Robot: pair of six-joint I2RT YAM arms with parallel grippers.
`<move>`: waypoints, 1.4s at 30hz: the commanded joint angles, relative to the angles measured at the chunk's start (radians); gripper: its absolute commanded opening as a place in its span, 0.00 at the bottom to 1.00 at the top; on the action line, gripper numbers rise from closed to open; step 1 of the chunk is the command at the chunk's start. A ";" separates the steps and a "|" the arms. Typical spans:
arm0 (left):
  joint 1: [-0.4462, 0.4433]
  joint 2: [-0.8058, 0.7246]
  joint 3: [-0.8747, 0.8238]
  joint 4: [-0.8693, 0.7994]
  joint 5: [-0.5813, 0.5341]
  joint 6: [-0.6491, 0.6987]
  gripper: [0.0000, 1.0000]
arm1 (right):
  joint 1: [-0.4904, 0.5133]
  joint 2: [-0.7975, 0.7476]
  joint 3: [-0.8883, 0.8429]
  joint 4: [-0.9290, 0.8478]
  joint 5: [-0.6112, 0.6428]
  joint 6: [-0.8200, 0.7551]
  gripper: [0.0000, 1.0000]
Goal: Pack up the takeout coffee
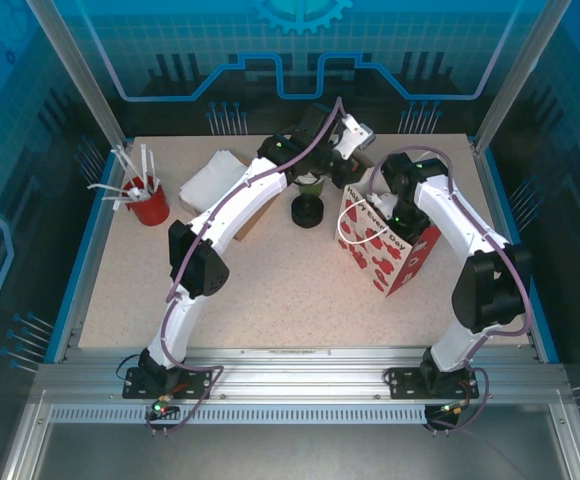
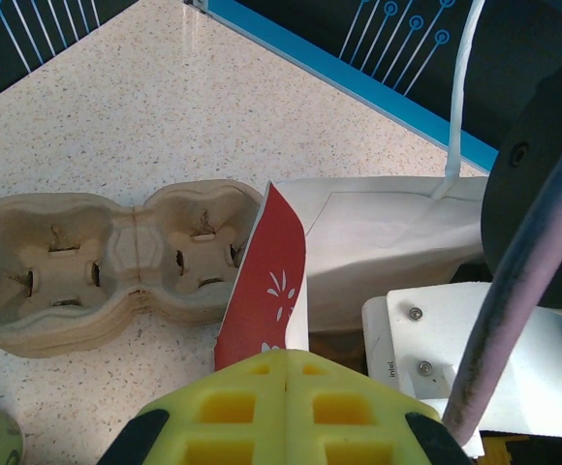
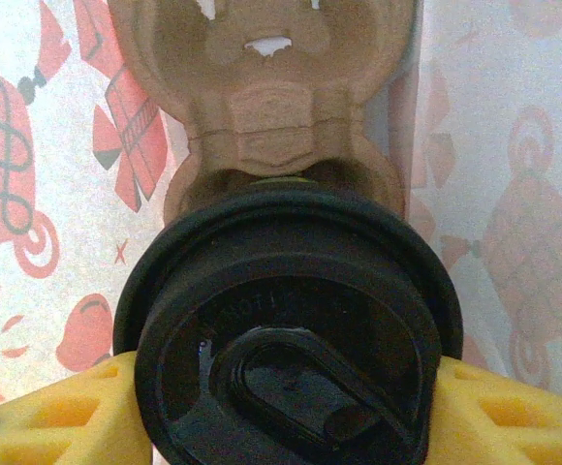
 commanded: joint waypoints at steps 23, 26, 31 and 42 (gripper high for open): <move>0.005 -0.015 -0.038 -0.029 0.021 0.017 0.00 | -0.034 0.080 -0.119 0.123 0.014 0.010 0.31; 0.004 -0.015 -0.044 -0.025 0.023 0.015 0.00 | -0.035 0.097 -0.130 0.149 0.013 0.014 0.31; 0.003 -0.016 -0.048 -0.022 0.026 0.012 0.00 | -0.034 0.110 -0.145 0.171 0.024 0.016 0.31; 0.003 -0.021 -0.049 -0.021 0.021 0.015 0.00 | 0.004 0.003 -0.047 0.098 0.031 0.043 0.49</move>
